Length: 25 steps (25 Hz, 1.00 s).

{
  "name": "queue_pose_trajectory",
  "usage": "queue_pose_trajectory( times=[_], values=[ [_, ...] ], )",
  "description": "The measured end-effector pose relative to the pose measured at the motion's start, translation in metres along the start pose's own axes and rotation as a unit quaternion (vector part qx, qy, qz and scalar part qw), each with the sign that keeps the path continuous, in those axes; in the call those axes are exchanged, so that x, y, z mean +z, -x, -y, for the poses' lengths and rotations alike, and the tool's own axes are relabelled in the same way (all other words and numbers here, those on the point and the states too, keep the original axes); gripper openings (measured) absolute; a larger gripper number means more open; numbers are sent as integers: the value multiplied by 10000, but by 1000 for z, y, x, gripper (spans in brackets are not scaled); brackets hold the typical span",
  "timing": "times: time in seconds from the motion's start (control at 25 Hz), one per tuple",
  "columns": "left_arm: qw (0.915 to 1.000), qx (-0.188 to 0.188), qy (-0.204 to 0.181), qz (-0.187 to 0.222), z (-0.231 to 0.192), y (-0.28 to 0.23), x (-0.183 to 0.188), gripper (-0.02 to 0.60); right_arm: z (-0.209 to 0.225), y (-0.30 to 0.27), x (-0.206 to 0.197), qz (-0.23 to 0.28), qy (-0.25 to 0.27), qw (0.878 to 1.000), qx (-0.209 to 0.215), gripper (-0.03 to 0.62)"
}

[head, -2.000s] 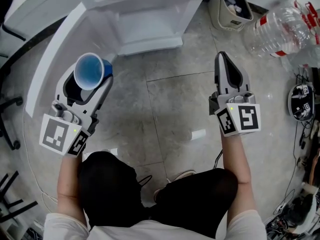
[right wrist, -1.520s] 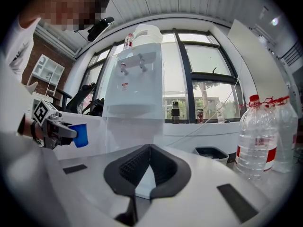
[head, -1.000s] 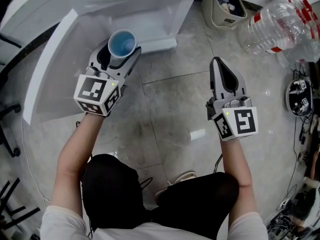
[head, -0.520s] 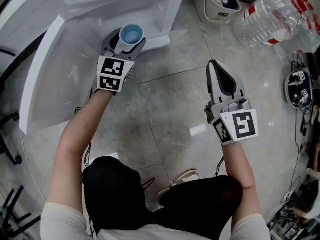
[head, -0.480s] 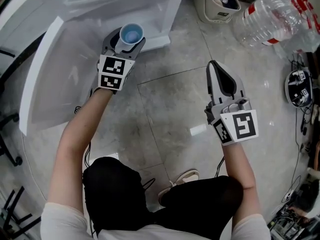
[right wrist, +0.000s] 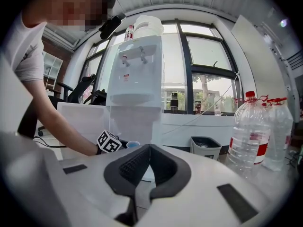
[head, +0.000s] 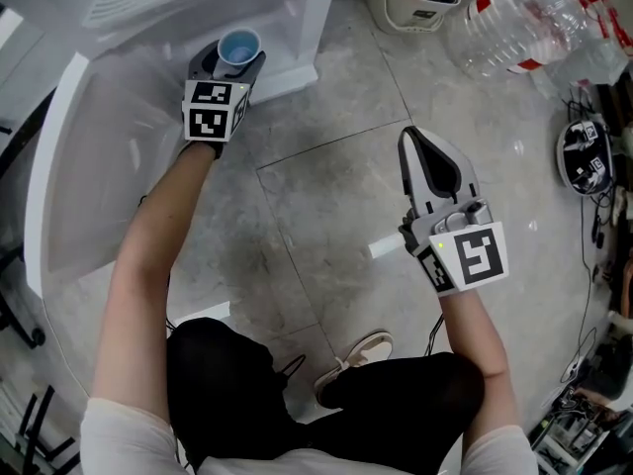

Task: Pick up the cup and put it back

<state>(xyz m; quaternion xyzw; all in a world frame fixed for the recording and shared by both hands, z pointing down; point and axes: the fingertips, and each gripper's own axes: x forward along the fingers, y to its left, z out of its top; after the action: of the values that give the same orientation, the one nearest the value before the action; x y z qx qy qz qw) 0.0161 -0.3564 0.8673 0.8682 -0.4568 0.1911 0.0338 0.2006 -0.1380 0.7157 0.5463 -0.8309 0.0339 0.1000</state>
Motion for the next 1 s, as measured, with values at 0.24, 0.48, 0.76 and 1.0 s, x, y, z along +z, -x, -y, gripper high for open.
queue_pose_trajectory(
  times=[0.24, 0.48, 0.76, 1.0],
  values=[
    [9984, -138, 527, -156, -13, -22, -16, 320, 4, 6, -9, -139, -18, 9999, -17, 20],
    [9987, -81, 424, -270, -20, -27, -29, 321, 10, 10, -17, -265, -71, 9996, -65, 20],
    [9978, -98, 639, -173, -20, -32, -28, 321, 12, 10, -22, -320, -93, 9994, -70, 20],
    [9983, -177, 289, -471, -12, -39, -36, 319, 14, 8, -21, -297, -122, 9995, -77, 20]
  ],
)
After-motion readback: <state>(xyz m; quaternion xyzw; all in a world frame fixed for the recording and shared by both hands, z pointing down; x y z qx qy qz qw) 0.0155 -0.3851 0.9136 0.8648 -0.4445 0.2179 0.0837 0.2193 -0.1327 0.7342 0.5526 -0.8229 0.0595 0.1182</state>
